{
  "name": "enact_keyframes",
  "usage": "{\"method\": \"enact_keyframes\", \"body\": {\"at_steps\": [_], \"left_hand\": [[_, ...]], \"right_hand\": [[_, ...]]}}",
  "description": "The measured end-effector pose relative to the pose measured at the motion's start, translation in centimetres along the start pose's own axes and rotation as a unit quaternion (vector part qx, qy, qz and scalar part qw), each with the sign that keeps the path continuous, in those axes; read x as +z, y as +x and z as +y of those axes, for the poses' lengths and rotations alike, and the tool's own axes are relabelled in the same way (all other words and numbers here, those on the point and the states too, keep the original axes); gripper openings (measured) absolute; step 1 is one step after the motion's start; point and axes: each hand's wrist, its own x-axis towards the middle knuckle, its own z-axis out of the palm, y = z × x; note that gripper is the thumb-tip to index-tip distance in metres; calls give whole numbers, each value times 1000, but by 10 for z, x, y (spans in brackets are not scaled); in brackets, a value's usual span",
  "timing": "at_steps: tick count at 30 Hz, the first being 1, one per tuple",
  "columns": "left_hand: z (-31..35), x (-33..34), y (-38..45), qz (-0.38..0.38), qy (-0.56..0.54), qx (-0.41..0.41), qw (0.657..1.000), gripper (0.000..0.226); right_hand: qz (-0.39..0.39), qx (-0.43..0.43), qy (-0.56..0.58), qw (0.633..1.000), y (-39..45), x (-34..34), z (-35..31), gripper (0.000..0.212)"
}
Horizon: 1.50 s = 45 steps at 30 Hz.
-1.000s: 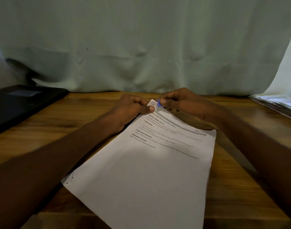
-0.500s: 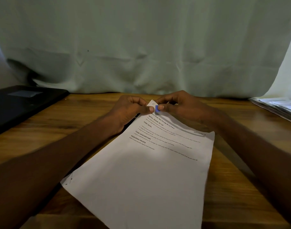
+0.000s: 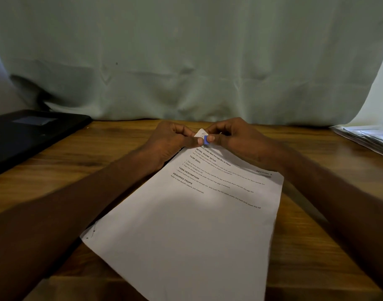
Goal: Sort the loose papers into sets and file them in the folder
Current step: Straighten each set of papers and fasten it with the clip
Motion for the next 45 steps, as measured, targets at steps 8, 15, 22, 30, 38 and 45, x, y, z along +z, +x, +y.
{"method": "enact_keyframes", "body": {"at_steps": [8, 15, 22, 30, 38, 45], "left_hand": [[1, 1, -1, -11, -21, -7, 1000, 25], [5, -3, 0, -62, -11, -53, 997, 18], [0, -3, 0, -26, -1, -10, 1000, 18], [1, -3, 1, -22, -7, -14, 1000, 14], [3, -3, -1, -31, -17, -23, 999, 15], [3, -3, -2, -24, -16, -7, 1000, 24]], "right_hand": [[14, 20, 13, 1000, 3, -1, 1, 14], [46, 39, 17, 998, 4, -2, 2, 13], [7, 47, 14, 999, 2, -7, 1, 16], [-11, 46, -39, 998, -1, -13, 1, 16], [3, 46, -34, 998, 1, -12, 3, 19], [0, 42, -29, 999, 1, -13, 0, 20]]}}
